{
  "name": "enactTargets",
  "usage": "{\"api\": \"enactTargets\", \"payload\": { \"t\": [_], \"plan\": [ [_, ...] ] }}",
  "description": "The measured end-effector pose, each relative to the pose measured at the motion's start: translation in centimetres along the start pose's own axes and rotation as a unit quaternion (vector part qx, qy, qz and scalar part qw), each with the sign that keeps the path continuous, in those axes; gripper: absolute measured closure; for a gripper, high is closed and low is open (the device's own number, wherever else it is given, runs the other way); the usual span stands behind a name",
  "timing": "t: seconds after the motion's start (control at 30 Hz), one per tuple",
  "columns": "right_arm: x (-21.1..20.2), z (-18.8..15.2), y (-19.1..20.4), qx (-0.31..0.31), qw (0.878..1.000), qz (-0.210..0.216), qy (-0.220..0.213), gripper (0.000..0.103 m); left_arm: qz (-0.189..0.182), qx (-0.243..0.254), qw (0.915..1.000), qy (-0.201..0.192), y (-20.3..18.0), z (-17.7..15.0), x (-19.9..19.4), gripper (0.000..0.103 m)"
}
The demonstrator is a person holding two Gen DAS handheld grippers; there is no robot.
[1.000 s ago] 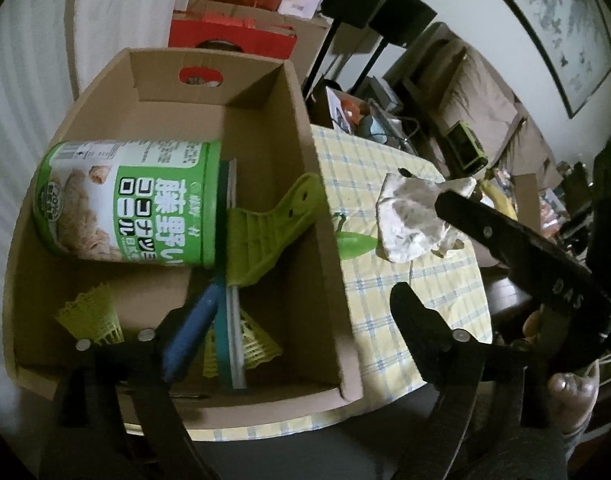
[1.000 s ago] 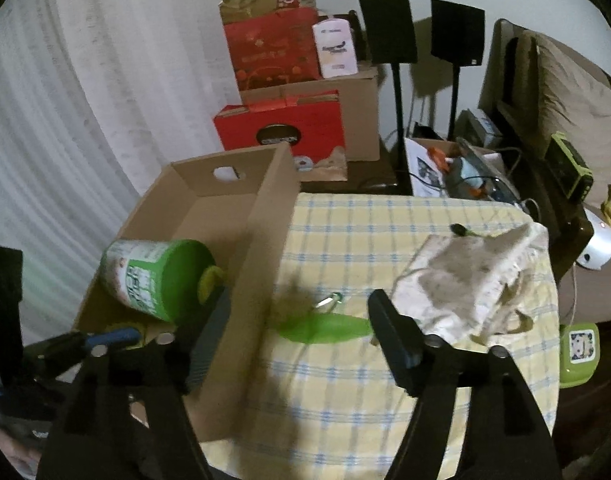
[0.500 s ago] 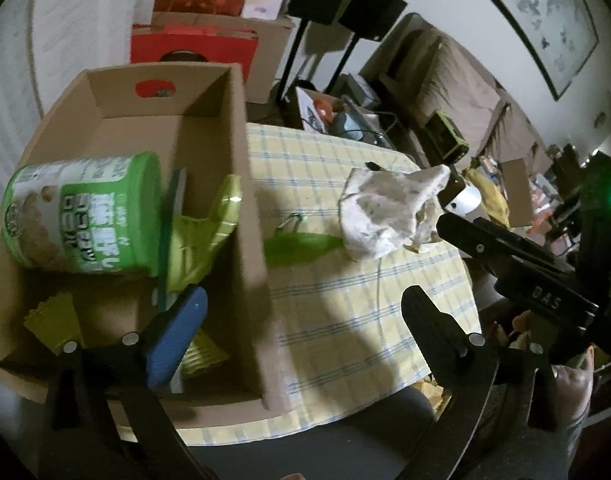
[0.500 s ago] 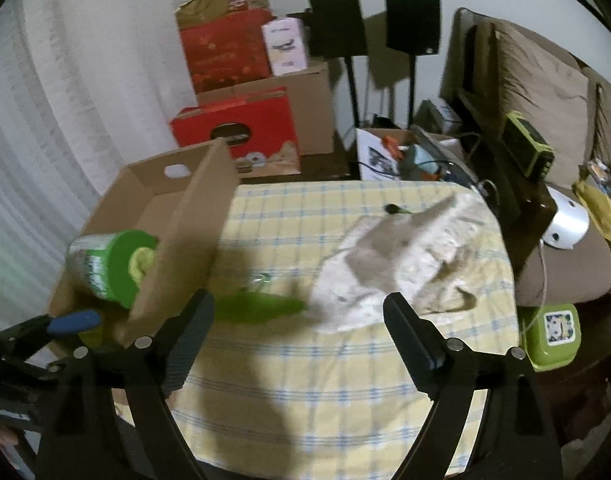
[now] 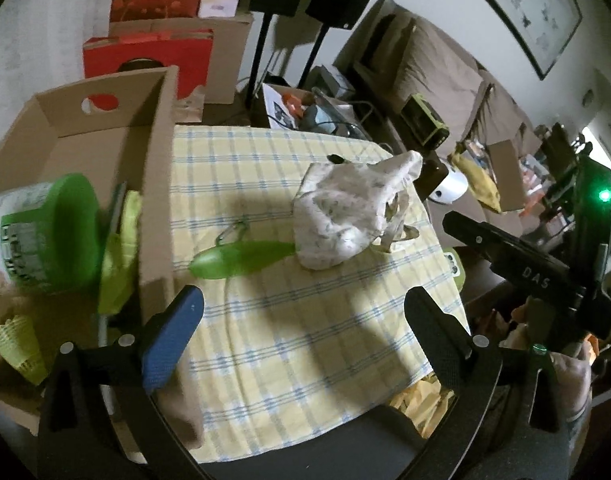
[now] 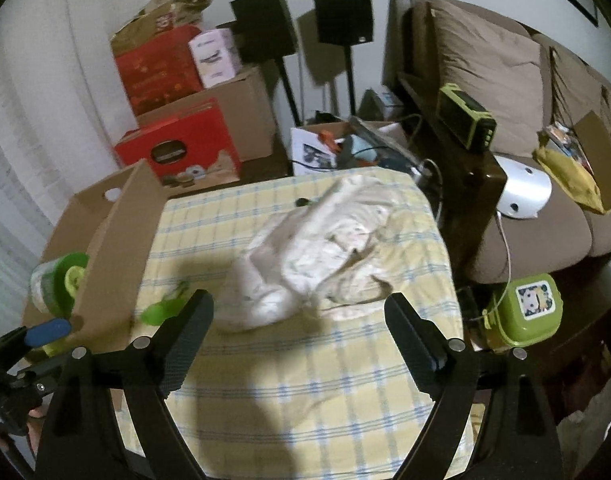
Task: Organize objects
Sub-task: 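Move the right gripper to the white floral cloth bag while the left gripper approaches the black box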
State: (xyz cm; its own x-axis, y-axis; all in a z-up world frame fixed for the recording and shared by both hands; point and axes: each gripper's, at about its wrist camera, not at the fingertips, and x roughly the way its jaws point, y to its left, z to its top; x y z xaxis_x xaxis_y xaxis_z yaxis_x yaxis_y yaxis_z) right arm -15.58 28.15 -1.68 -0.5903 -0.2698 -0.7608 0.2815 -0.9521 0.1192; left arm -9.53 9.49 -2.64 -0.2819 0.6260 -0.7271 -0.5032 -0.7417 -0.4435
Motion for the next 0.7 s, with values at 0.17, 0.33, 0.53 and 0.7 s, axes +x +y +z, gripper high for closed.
{"api": "enactTargets", "payload": {
  "t": [0.17, 0.33, 0.53, 0.7],
  "plan": [
    [0.8, 0.0, -1.3, 0.013, 1.000, -0.006, 0.002, 0.014, 0.001, 0.016, 0.9998, 0.009, -0.9, -0.2, 1.4, 0.003],
    [2.9, 0.5, -1.4, 0.016, 1.000, -0.009, 0.008, 0.014, 0.021, 0.049, 0.9985, 0.012, -2.0, -0.3, 2.9, 0.003],
    [6.6, 1.7, -0.7, 0.018, 0.999, 0.006, 0.030, 0.015, 0.027, 0.069, 0.9972, 0.007, -2.8, -0.2, 4.4, 0.003],
    [9.3, 2.9, -0.4, 0.020, 0.999, 0.000, 0.036, 0.021, 0.024, 0.067, 0.9974, 0.013, -2.7, 0.1, 5.7, 0.003]
  ]
}}
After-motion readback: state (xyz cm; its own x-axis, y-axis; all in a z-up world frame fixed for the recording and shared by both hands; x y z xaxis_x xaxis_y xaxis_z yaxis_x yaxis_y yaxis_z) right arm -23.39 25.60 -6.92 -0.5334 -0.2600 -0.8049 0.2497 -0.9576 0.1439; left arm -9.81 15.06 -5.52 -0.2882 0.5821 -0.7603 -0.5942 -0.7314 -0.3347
